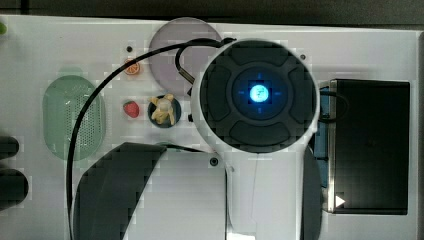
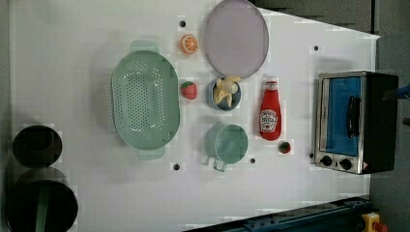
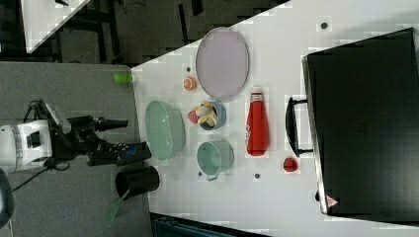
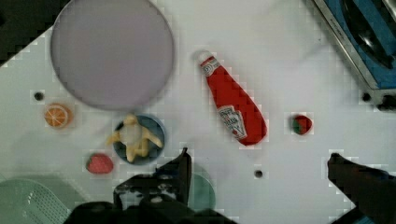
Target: Pick ketchup from plate and place it on table.
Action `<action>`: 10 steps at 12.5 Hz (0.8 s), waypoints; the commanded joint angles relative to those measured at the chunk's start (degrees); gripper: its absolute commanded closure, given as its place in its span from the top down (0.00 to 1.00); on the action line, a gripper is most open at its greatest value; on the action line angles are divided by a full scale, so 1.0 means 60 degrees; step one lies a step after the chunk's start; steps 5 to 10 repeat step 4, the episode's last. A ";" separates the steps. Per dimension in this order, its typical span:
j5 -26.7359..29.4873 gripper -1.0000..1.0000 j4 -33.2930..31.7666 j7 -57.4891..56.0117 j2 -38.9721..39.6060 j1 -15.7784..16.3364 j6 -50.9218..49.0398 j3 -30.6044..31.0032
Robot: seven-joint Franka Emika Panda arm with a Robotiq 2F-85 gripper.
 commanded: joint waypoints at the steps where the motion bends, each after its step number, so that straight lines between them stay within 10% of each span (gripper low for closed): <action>1: 0.0071 1.00 -0.0054 0.0390 -0.0007 -0.0032 -0.0644 -0.0100; 10: 0.0070 1.00 -0.0084 0.0389 0.0014 -0.0031 -0.0587 -0.0100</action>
